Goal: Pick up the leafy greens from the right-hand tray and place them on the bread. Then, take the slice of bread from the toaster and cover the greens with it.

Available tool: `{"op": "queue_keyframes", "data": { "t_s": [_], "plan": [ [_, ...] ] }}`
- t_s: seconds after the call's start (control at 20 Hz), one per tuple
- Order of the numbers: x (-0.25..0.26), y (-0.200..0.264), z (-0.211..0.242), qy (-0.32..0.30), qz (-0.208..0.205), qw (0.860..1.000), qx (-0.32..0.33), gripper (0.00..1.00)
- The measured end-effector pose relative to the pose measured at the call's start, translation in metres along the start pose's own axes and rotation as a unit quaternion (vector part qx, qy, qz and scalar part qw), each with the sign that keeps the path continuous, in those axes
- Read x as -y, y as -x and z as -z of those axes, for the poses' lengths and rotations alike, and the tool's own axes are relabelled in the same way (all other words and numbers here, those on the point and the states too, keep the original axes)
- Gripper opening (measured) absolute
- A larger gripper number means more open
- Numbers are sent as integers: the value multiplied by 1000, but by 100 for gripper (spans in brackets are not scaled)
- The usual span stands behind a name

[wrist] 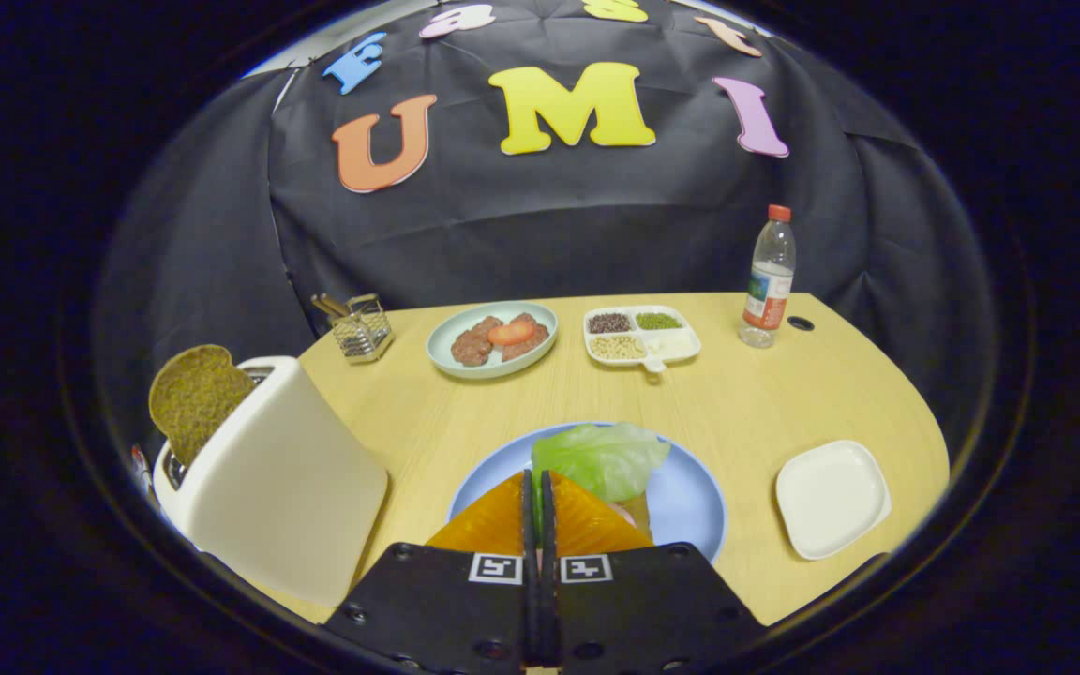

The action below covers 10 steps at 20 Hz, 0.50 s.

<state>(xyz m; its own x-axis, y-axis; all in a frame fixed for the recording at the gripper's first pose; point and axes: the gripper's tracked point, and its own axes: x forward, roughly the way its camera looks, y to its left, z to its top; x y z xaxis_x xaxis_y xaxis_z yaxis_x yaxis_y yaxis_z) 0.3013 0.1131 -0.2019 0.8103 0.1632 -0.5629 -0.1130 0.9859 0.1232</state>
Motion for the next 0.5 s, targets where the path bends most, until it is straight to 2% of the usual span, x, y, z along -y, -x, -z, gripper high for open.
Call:
{"op": "queue_keyframes", "data": {
  "t_s": [0.35, 0.5],
  "plan": [
    [28, 2, 32, 16, 32, 999, -36, 0],
    [29, 2, 45, 16, 22, 998, -49, 3]
  ]
}}
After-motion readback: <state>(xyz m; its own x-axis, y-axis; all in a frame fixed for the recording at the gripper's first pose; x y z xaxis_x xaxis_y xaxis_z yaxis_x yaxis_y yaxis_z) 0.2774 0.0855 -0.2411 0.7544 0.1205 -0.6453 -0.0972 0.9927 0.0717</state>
